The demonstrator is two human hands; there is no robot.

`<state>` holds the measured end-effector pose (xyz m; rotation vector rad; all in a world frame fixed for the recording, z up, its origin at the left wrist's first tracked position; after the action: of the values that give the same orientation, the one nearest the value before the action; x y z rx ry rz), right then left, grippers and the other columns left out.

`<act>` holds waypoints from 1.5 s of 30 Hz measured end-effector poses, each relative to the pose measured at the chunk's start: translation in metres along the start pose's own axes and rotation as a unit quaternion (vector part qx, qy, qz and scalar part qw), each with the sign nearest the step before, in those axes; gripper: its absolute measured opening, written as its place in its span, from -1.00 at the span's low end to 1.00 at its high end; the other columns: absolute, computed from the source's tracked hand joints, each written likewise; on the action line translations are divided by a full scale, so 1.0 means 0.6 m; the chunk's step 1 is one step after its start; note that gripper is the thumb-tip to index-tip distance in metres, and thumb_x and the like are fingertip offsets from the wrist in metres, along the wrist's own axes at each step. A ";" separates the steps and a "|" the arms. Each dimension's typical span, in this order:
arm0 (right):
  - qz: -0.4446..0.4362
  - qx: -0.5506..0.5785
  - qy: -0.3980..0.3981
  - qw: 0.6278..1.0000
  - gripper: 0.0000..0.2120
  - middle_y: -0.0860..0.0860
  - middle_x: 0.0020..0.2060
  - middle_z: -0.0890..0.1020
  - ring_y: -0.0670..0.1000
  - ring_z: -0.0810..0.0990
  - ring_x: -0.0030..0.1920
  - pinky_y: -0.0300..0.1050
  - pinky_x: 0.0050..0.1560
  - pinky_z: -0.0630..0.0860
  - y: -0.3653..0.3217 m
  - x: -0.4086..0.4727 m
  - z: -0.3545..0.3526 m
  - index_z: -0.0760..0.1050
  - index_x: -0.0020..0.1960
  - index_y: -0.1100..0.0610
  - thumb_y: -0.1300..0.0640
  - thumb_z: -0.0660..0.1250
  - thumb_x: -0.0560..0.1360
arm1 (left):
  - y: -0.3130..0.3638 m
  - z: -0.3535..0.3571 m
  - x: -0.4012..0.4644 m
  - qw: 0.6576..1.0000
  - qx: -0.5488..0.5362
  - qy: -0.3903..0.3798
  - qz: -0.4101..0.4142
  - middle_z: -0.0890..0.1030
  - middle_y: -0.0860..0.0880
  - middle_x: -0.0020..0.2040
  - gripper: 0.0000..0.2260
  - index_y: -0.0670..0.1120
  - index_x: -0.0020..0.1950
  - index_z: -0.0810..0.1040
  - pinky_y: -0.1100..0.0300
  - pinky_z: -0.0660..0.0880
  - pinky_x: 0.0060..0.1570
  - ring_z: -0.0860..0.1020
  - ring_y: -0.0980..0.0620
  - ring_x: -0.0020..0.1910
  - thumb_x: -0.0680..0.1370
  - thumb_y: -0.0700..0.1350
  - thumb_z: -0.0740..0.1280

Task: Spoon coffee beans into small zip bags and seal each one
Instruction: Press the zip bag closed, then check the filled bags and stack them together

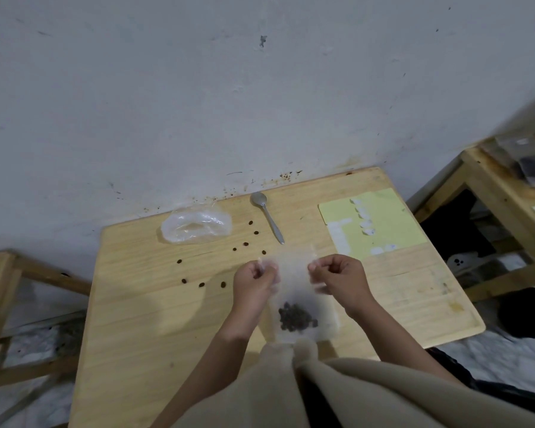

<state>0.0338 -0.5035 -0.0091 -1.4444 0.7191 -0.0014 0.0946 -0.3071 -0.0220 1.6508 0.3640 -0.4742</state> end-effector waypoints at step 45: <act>0.003 -0.120 0.040 0.992 -0.76 0.04 -0.40 0.62 0.02 0.64 -0.43 -0.09 -0.27 0.55 -0.010 0.199 -0.108 0.51 -0.27 0.20 0.07 0.41 0.46 | 0.089 0.144 0.076 0.988 0.099 -0.001 0.116 0.60 0.12 0.07 -0.69 0.09 0.02 0.54 0.10 0.49 0.16 0.55 0.04 0.14 0.49 -0.33 0.36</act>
<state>0.1020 -0.6120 -0.0541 -1.6792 0.8095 0.0339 0.1521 -0.4013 -0.0077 1.8587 0.1231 -0.3451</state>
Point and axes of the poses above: each hand's wrist, its own x-axis towards the middle knuckle, its own z-axis out of the palm, y = z × x, the point moved 10 cm from there along x, towards the middle knuckle
